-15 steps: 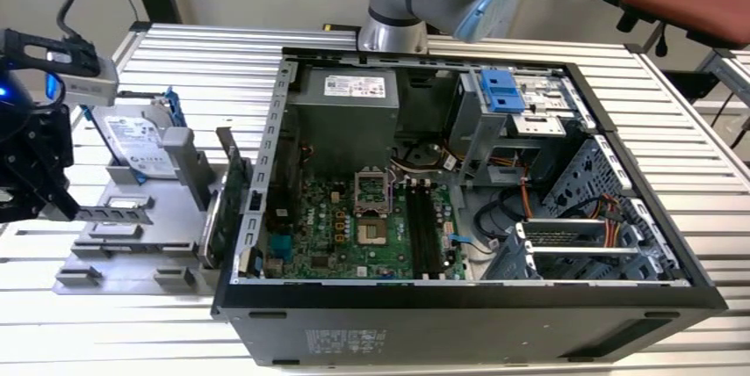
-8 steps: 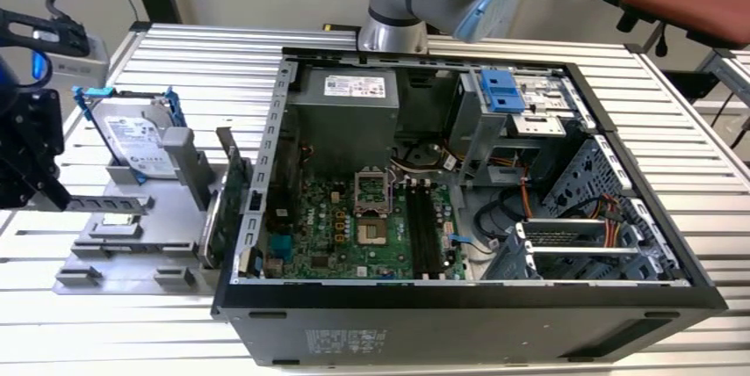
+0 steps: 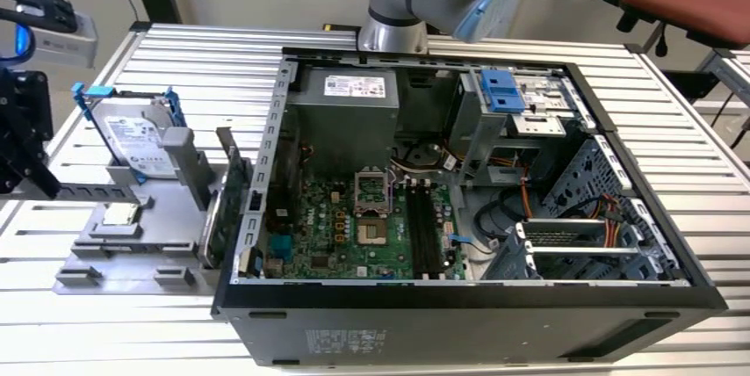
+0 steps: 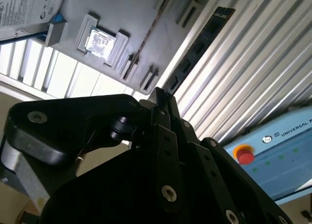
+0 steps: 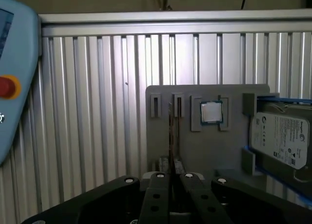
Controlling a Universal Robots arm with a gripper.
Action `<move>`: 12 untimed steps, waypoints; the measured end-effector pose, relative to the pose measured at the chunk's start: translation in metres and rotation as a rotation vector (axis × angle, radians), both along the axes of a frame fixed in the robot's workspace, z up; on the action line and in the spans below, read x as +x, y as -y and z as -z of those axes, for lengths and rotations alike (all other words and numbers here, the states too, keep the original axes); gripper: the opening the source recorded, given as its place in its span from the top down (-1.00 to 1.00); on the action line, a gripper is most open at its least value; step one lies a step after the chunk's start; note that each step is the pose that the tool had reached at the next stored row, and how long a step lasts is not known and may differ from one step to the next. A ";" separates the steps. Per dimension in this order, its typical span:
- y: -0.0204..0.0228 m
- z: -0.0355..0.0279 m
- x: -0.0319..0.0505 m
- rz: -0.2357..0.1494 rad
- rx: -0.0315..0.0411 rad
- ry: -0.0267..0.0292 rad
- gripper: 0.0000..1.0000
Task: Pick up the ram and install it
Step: 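Pick up the ram and move it above insertion slot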
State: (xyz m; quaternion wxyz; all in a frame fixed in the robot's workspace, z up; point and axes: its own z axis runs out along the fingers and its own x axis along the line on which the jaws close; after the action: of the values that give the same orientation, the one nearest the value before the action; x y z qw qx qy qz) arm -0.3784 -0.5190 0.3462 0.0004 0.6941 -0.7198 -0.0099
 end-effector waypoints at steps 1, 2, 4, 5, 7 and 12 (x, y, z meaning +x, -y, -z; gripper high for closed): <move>0.0000 -0.0022 0.0000 0.000 0.0001 0.0001 1.00; 0.0000 -0.0050 0.0000 -0.001 0.0000 0.0000 1.00; 0.0000 -0.0103 0.0000 -0.002 -0.0001 -0.0001 1.00; 0.0000 -0.0130 0.0000 -0.002 0.0000 0.0000 1.00; -0.0001 -0.0194 0.0000 -0.002 0.0001 0.0001 1.00; -0.0001 -0.0364 0.0000 -0.003 0.0000 0.0000 1.00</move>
State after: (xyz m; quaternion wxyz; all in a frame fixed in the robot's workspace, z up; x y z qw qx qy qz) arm -0.3784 -0.5189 0.3827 0.0005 0.6952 -0.7187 -0.0099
